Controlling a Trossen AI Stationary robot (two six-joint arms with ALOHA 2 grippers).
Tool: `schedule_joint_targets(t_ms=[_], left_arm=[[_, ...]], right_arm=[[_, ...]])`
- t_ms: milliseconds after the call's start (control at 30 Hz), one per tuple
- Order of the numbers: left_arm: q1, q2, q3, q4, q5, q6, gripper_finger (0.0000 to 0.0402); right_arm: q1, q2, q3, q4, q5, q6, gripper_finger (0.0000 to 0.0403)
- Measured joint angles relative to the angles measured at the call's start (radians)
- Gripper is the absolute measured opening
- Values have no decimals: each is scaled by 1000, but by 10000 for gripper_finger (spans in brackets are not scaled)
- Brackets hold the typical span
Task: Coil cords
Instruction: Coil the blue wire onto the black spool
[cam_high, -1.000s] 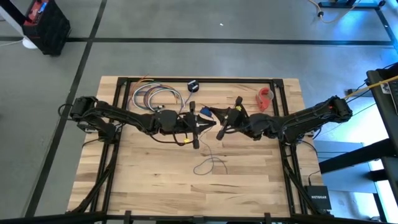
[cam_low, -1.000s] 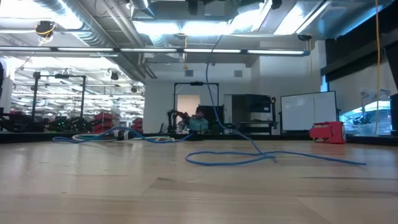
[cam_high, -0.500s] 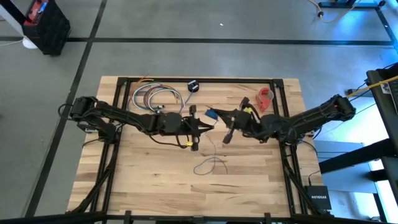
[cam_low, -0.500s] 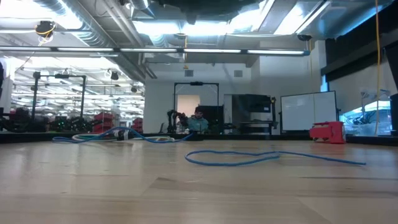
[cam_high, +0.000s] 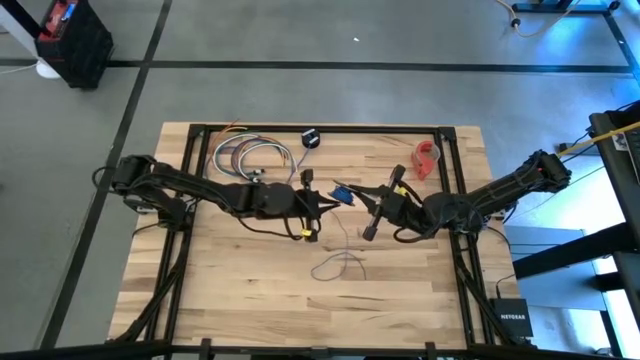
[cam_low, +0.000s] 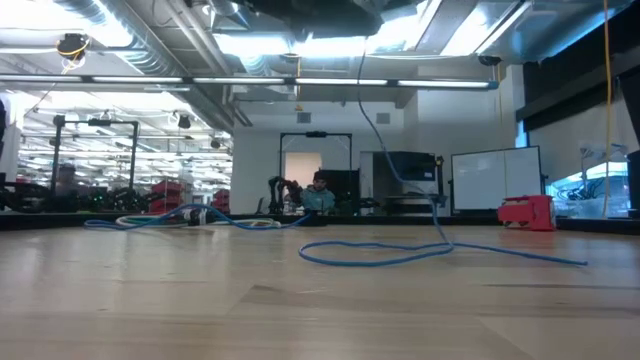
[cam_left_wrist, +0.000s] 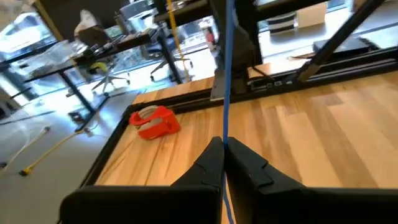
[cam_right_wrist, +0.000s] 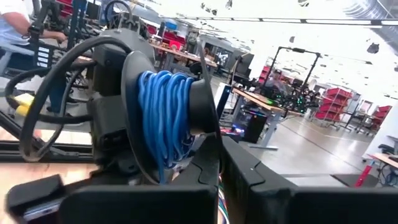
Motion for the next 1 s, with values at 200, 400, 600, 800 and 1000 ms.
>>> schedule_joint_targets(t_ms=[200,400,600,800,1000], left_arm=[[-1,-90,-2,-135,-134,-6,1],[0,-215,-4,-206,-186,-11,0],[0,-317,-4,-212,-186,-32,0],[0,-338,-4,-212,-185,-69,0],[1,-325,-5,-209,-181,-115,0]], right_arm=[[0,0,1,-73,-9,4,5],[-3,-1,4,-124,-11,-5,5],[-45,9,6,-158,-16,-24,5],[-127,62,6,-183,-18,-22,5],[-195,112,6,-197,-18,-21,5]])
